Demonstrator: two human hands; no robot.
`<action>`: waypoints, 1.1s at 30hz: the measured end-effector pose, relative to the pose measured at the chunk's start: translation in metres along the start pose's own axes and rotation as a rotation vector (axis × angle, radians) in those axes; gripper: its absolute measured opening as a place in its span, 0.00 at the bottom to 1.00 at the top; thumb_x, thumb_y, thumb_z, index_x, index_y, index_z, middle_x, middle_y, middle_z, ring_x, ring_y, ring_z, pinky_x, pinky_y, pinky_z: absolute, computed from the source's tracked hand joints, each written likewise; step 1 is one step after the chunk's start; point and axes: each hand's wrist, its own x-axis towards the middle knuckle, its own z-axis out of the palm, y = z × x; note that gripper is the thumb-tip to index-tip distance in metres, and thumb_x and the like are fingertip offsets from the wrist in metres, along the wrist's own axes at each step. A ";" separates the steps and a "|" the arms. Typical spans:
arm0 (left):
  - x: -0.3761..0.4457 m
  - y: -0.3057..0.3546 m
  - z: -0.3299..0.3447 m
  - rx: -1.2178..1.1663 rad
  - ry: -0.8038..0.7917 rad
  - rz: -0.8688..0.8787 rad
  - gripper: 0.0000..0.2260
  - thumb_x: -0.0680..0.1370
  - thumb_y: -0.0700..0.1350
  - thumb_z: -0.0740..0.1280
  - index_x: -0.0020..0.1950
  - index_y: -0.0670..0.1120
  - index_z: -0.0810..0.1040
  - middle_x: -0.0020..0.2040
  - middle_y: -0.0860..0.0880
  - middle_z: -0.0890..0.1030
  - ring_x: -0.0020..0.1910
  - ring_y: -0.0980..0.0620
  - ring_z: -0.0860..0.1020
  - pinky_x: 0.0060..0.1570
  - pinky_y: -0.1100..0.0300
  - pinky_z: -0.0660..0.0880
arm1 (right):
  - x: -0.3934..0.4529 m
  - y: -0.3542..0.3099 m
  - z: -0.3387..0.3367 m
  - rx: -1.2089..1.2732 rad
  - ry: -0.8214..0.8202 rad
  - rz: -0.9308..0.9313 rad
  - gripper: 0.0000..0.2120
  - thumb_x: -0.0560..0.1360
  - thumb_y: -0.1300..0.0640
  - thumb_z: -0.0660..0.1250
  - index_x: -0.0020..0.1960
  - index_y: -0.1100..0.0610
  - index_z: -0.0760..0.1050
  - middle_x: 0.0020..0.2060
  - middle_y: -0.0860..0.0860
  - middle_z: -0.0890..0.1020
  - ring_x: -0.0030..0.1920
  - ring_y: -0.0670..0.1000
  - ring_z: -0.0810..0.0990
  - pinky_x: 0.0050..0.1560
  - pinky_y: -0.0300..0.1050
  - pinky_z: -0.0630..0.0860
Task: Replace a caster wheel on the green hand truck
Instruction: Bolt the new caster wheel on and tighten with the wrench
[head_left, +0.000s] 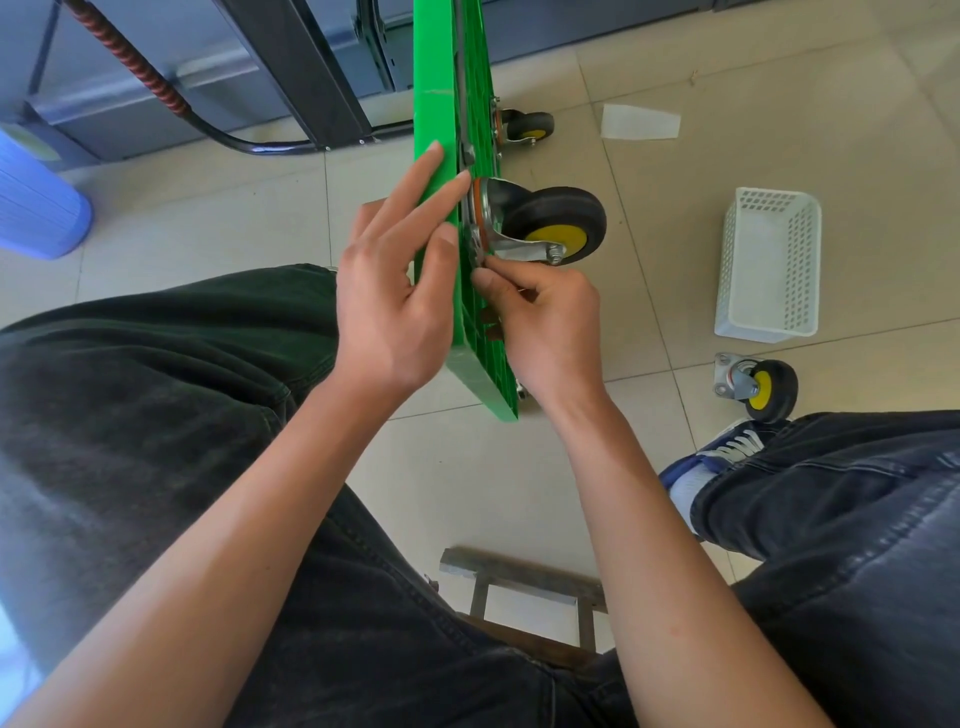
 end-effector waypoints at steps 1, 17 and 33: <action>0.000 0.000 0.000 0.002 0.000 0.000 0.17 0.83 0.42 0.58 0.70 0.47 0.78 0.75 0.49 0.73 0.66 0.55 0.72 0.61 0.70 0.67 | 0.001 -0.005 -0.003 -0.028 -0.022 0.006 0.08 0.79 0.56 0.72 0.55 0.56 0.87 0.44 0.45 0.88 0.44 0.44 0.85 0.47 0.38 0.81; 0.000 0.001 0.001 0.000 -0.001 -0.006 0.17 0.83 0.42 0.58 0.70 0.47 0.78 0.75 0.50 0.72 0.65 0.56 0.72 0.61 0.70 0.67 | 0.018 -0.034 -0.037 0.019 -0.336 0.295 0.10 0.80 0.55 0.71 0.48 0.62 0.84 0.37 0.56 0.83 0.33 0.53 0.84 0.33 0.52 0.84; 0.001 0.000 0.001 0.015 -0.012 0.004 0.17 0.84 0.42 0.58 0.70 0.47 0.78 0.75 0.49 0.72 0.66 0.53 0.74 0.61 0.74 0.64 | 0.015 0.013 -0.021 -0.071 -0.045 -0.127 0.10 0.78 0.57 0.72 0.58 0.54 0.86 0.51 0.47 0.87 0.52 0.47 0.84 0.56 0.54 0.80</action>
